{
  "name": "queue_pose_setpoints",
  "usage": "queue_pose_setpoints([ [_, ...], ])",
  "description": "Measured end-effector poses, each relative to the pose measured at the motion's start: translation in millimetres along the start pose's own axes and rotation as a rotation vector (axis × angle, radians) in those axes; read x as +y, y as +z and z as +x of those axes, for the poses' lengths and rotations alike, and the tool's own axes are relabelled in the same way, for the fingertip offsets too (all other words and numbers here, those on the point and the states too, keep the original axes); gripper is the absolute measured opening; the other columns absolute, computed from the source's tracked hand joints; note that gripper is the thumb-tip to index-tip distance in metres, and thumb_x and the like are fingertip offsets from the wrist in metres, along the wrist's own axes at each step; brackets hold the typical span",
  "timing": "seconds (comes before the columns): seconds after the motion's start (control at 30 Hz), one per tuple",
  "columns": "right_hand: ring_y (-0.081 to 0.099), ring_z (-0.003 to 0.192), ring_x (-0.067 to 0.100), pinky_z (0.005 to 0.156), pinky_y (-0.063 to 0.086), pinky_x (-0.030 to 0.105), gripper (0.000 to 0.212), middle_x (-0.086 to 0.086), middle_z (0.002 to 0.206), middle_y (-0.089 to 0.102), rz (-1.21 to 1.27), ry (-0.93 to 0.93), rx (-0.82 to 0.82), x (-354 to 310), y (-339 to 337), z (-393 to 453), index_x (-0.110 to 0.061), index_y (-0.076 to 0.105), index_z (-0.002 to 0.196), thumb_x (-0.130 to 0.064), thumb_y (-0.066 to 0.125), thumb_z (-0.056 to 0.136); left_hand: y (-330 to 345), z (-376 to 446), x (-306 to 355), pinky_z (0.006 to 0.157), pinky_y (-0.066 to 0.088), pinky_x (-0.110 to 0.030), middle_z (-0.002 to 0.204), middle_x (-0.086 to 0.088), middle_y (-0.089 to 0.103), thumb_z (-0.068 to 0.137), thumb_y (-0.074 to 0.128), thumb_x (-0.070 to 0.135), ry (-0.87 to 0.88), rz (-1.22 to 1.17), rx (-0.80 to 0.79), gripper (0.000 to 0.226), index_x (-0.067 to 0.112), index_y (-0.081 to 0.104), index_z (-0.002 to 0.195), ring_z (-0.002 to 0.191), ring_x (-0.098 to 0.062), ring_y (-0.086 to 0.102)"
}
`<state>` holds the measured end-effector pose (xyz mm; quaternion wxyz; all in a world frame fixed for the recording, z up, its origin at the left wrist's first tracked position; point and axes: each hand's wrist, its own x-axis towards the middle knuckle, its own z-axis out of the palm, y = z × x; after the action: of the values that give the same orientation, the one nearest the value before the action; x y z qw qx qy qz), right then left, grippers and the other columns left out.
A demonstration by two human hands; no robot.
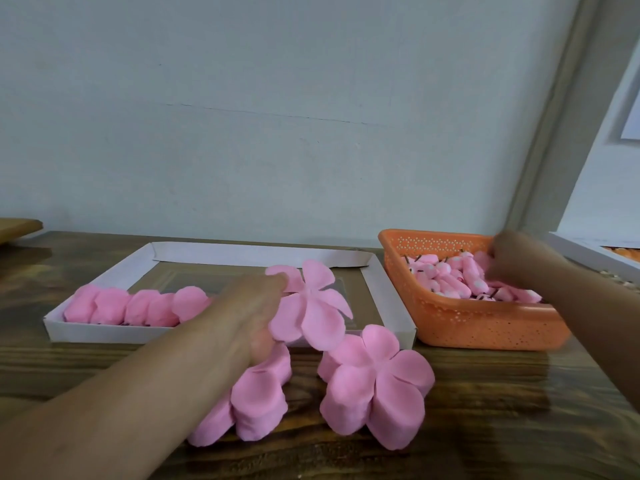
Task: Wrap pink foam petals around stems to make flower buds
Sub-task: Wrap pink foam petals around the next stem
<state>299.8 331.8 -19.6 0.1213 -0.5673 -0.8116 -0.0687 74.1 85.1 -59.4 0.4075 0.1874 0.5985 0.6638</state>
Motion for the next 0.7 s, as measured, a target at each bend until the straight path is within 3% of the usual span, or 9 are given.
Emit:
queue_pose_setpoints([
  [0.1,0.059,0.071,0.030,0.065,0.049,0.032,0.013,0.013,0.074,0.062,0.151,-0.062,0.081,-9,-8,-4,-0.007,0.060,0.071,-0.014,0.062,0.082,2,-3,-1,0.088,0.042,-0.038,0.107,-0.018,0.062,0.100,0.033,0.009,-0.019,-0.119,-0.115,0.028,0.005,0.058,0.088,0.092,-0.030,0.056],
  [0.23,0.054,0.061,0.015,0.058,0.041,0.023,0.011,0.006,0.073,0.064,0.767,-0.155,0.193,-38,-27,-22,-0.008,0.068,0.083,-0.009,0.076,0.074,10,-8,-3,0.097,0.037,-0.044,0.108,-0.020,0.059,0.102,0.026,0.012,-0.014,-0.268,-0.305,0.038,0.000,0.055,0.081,0.105,-0.035,0.054],
  [0.3,0.051,0.054,0.010,0.055,0.041,0.021,0.011,0.005,0.068,0.063,1.106,-0.210,0.133,-58,-36,-40,-0.010,0.068,0.079,-0.005,0.076,0.072,17,-11,-3,0.096,0.041,-0.045,0.115,-0.024,0.061,0.104,0.024,0.016,-0.032,-0.291,-0.339,0.042,-0.003,0.061,0.094,0.112,-0.038,0.055],
  [0.37,0.056,0.054,0.012,0.055,0.048,0.022,0.010,0.007,0.066,0.067,1.329,-0.290,-0.004,-77,-40,-62,-0.008,0.069,0.077,-0.002,0.075,0.072,24,-13,-3,0.085,0.046,-0.043,0.124,-0.026,0.059,0.105,0.026,0.022,-0.056,-0.312,-0.331,0.042,-0.003,0.056,0.120,0.114,-0.037,0.056],
  [0.43,0.062,0.062,0.017,0.060,0.053,0.025,0.011,0.013,0.073,0.070,1.417,-0.376,-0.097,-92,-39,-81,-0.003,0.070,0.081,0.001,0.073,0.072,28,-14,-5,0.080,0.048,-0.040,0.124,-0.024,0.061,0.104,0.029,0.027,-0.075,-0.339,-0.333,0.044,-0.001,0.052,0.129,0.112,-0.034,0.058],
  [0.6,0.068,0.074,0.021,0.067,0.054,0.028,0.014,0.018,0.083,0.072,1.397,-0.539,-0.140,-109,-29,-108,0.003,0.070,0.085,0.007,0.071,0.072,28,-15,-9,0.092,0.048,-0.036,0.122,-0.017,0.065,0.104,0.027,0.033,-0.068,-0.359,-0.407,0.048,0.002,0.054,0.128,0.115,-0.027,0.060],
  [0.7,0.068,0.082,0.037,0.075,0.056,0.048,0.013,0.021,0.084,0.071,1.305,-0.542,-0.075,-110,-25,-113,0.003,0.070,0.085,0.006,0.072,0.073,26,-16,-10,0.086,0.052,-0.031,0.116,-0.013,0.069,0.102,0.023,0.035,-0.064,-0.402,-0.479,0.055,0.001,0.065,0.113,0.109,-0.020,0.065],
])
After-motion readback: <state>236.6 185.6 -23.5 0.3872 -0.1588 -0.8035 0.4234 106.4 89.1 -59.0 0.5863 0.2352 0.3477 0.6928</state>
